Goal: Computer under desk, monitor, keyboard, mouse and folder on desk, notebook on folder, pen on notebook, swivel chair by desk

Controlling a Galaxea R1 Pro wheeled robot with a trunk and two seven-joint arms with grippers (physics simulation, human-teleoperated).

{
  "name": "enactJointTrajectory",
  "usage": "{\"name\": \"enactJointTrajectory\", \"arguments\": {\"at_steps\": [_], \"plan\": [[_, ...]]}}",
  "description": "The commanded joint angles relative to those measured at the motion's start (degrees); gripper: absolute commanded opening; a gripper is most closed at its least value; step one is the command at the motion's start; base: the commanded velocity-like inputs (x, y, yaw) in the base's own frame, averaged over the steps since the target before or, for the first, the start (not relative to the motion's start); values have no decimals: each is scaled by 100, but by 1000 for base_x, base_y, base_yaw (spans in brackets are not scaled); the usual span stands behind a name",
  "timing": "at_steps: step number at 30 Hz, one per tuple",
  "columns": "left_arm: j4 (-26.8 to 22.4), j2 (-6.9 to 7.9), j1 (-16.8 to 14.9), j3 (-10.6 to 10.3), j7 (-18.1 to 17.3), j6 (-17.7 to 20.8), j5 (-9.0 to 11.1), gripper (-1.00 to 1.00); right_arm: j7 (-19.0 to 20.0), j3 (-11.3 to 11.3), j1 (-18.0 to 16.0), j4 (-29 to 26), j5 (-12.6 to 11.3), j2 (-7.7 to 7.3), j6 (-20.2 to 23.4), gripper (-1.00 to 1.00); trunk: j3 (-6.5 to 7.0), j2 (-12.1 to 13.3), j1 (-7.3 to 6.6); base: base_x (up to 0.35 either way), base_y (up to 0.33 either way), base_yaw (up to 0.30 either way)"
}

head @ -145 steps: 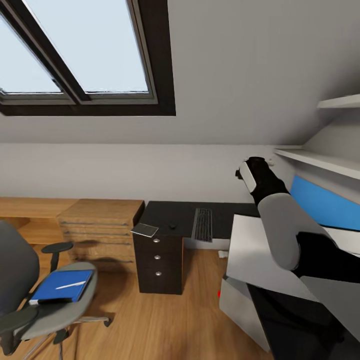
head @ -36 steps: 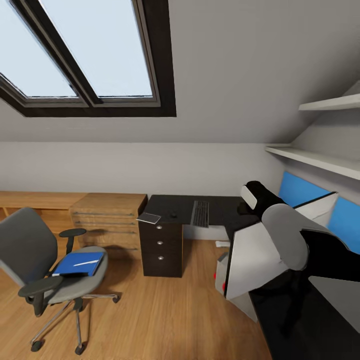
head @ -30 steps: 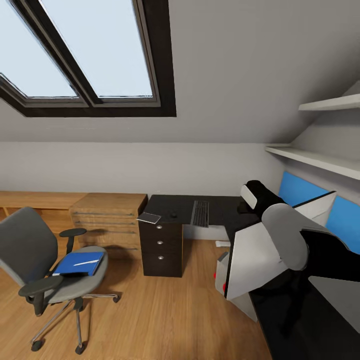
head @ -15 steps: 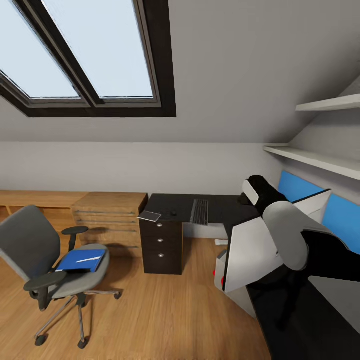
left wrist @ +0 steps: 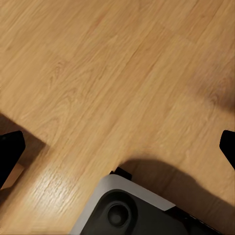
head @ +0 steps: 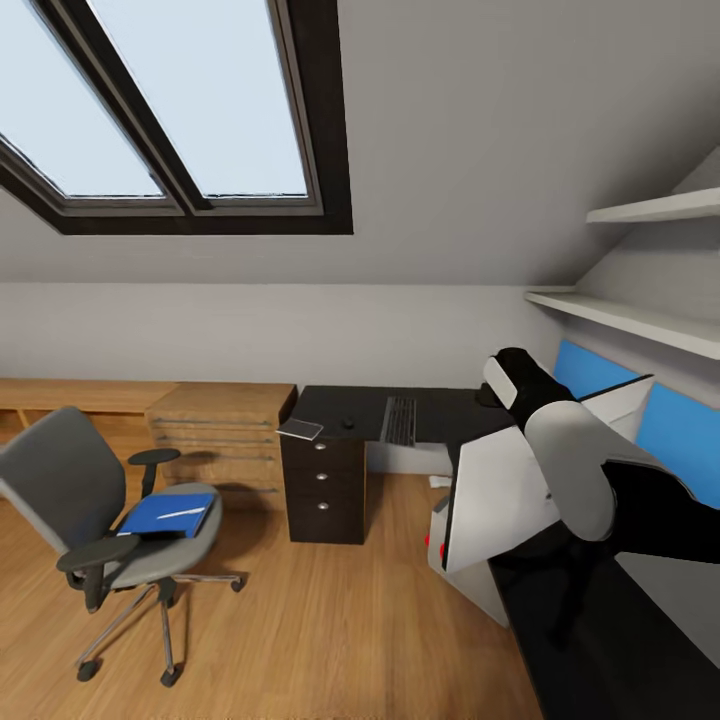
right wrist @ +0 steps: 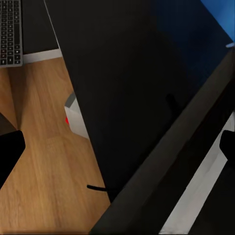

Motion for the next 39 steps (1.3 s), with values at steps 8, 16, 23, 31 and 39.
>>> {"name": "enactJointTrajectory", "arguments": {"at_steps": [8, 16, 23, 31, 39], "plan": [[-10, 7, 4, -49, 44, -15, 36, 100, -40, -17, 0, -5, -32, 4, 10, 100, -1, -3, 1, -31, 0, 0], [-10, 7, 4, -49, 44, -15, 35, 100, -38, -17, 0, -2, -26, 4, 10, 100, -1, -3, 1, -185, 0, 0], [-10, 7, 4, -49, 44, -15, 35, 100, -47, -17, 0, -4, -15, -4, 9, 100, -1, -3, 1, -16, 0, 0], [-10, 4, 4, -49, 43, -15, 35, 100, -55, -17, 0, -6, 24, -19, 2, 100, -1, -3, 1, -83, -46, 0], [-10, 7, 4, -49, 43, -15, 35, 100, -69, -17, 0, -1, 35, -31, 2, 100, -1, -3, 1, -101, -73, 0]]}}
